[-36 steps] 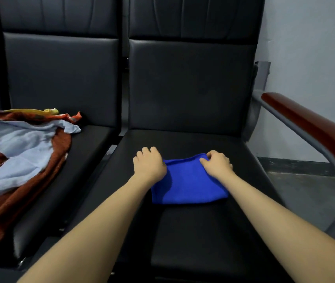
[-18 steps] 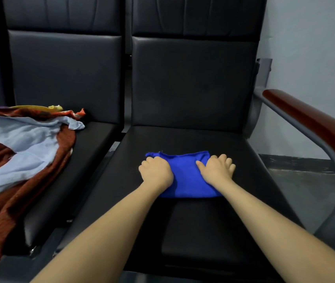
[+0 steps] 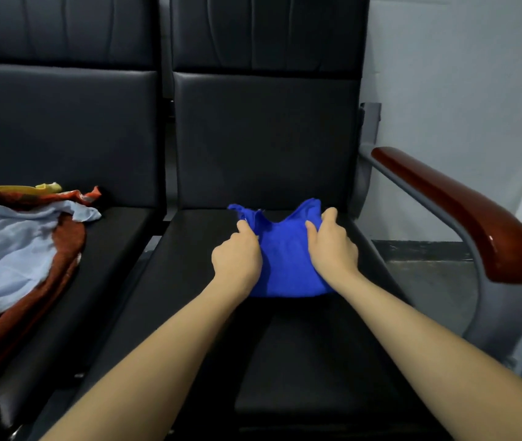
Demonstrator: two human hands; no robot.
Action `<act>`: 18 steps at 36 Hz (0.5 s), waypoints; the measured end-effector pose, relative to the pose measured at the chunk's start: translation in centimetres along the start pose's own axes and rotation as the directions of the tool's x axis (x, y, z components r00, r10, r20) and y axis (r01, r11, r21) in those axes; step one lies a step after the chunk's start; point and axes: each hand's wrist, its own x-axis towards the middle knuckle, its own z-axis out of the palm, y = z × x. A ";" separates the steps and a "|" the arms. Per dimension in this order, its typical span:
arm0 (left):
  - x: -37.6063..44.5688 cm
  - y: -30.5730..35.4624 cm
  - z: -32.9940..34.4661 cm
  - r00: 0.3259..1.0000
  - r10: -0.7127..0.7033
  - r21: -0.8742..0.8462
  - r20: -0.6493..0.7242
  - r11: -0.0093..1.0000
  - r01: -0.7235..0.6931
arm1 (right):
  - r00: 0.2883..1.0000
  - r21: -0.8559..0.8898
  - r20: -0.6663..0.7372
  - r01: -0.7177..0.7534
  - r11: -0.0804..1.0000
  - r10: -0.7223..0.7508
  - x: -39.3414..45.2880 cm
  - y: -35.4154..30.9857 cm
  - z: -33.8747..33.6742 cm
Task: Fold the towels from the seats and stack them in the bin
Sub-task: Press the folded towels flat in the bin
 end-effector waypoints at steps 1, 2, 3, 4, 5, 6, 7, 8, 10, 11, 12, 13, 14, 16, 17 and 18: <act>0.3 0.6 -0.1 1.000 0.020 -0.013 -0.012 1.000 -0.021 | 1.000 -0.014 -0.029 0.011 1.000 -0.011 0.4 0.2 -0.8; 0.5 1.2 -0.3 0.999 0.034 -0.024 -0.019 0.999 -0.035 | 0.999 -0.035 -0.051 0.017 0.999 -0.018 0.7 0.4 -1.5; 0.8 2.0 -0.4 0.998 0.054 -0.034 -0.025 0.998 -0.055 | 0.997 -0.055 -0.072 0.022 0.998 -0.025 1.0 0.7 -2.3; 0.9 2.5 -0.7 0.997 0.064 -0.045 -0.033 0.997 -0.066 | 0.996 -0.072 -0.081 0.031 0.997 -0.037 1.3 0.9 -2.9; 1.1 2.9 -0.9 0.996 0.074 -0.061 -0.041 0.995 -0.077 | 0.994 -0.096 -0.096 0.041 0.995 -0.050 1.4 1.0 -3.5; 1.6 4.6 -1.0 0.993 0.105 -0.084 -0.044 0.991 -0.109 | 0.992 -0.126 -0.120 0.030 0.992 -0.045 1.8 1.8 -4.8; 1.8 4.9 -1.2 0.993 0.110 -0.088 -0.051 0.990 -0.114 | 0.990 -0.137 -0.129 0.038 0.990 -0.056 1.8 1.8 -5.3; 2.0 5.7 -1.5 0.990 0.122 -0.092 -0.067 0.988 -0.128 | 0.987 -0.146 -0.148 0.035 0.989 -0.057 2.1 2.0 -6.0; 2.8 8.1 -2.1 0.982 0.164 -0.113 -0.096 0.978 -0.175 | 0.976 -0.155 -0.213 0.021 0.988 -0.055 2.7 3.0 -8.0; 3.1 9.4 -2.5 0.977 0.184 -0.132 -0.112 0.971 -0.198 | 0.969 -0.159 -0.242 0.011 0.987 -0.050 3.0 3.6 -9.0; 3.4 10.7 -2.8 0.971 0.205 -0.158 -0.127 0.962 -0.224 | 0.961 -0.167 -0.271 0.001 0.986 -0.047 3.2 4.2 -10.1; 3.6 12.2 -3.1 0.965 0.225 -0.188 -0.136 0.950 -0.249 | 0.954 -0.174 -0.298 -0.012 0.985 -0.041 3.3 5.0 -11.2; 3.7 13.7 -3.4 0.957 0.248 -0.216 -0.148 0.937 -0.276 | 0.944 -0.169 -0.328 -0.026 0.985 -0.032 3.3 5.9 -12.3; 3.8 16.3 -3.8 0.943 0.278 -0.234 -0.181 0.920 -0.316 | 0.926 -0.131 -0.376 -0.031 0.991 -0.021 3.1 7.0 -14.3; 3.5 17.9 -4.1 0.934 0.299 -0.236 -0.198 0.910 -0.341 | 0.916 -0.124 -0.401 -0.039 0.991 -0.014 3.0 7.8 -15.5; 3.1 19.5 -4.3 0.923 0.321 -0.243 -0.213 0.897 -0.368 | 0.908 -0.135 -0.418 -0.045 0.990 -0.016 2.8 8.6 -16.5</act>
